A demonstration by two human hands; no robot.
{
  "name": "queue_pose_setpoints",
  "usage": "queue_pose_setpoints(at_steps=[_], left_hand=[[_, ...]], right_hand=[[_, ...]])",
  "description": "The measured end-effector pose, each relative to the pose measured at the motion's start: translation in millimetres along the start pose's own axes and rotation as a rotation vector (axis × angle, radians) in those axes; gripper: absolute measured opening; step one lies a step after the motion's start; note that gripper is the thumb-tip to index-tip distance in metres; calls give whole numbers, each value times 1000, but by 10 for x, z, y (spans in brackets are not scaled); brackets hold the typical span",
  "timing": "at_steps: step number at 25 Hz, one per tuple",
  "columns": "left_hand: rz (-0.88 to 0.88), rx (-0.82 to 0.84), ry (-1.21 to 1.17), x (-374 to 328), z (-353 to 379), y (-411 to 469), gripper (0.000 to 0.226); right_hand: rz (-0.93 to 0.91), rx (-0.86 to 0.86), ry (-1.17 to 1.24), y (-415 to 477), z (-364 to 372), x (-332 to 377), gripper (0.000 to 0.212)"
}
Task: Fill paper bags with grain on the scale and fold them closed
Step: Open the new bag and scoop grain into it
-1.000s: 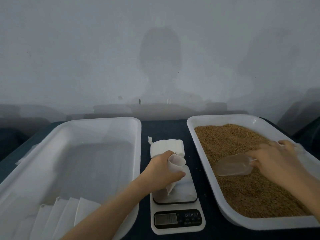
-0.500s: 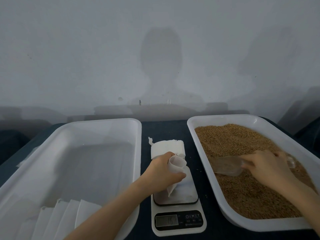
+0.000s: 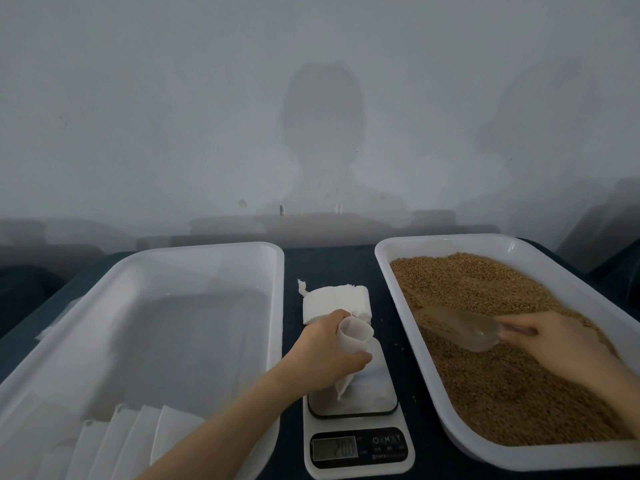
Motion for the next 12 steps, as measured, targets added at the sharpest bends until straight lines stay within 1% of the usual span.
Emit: queue_pose_setpoints(at_steps=[3, 6, 12], left_hand=[[-6, 7, 2, 0, 4, -5, 48], [-3, 3, 11, -9, 0, -6, 50], [10, 1, 12, -9, 0, -3, 49]], right_hand=[[11, 11, 54, -28, -36, 8, 25], [11, 1, 43, -50, -79, 13, 25], [-28, -49, 99, -120, -177, 26, 17]])
Point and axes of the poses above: each hand's wrist, its own y-axis towards the middle knuckle, its own z-axis out of the palm, x = y × z, the point moved 5 cm from there along y, towards the middle knuckle, and after that the axes turned 12 degrees about -x, right-handed, at the moved point
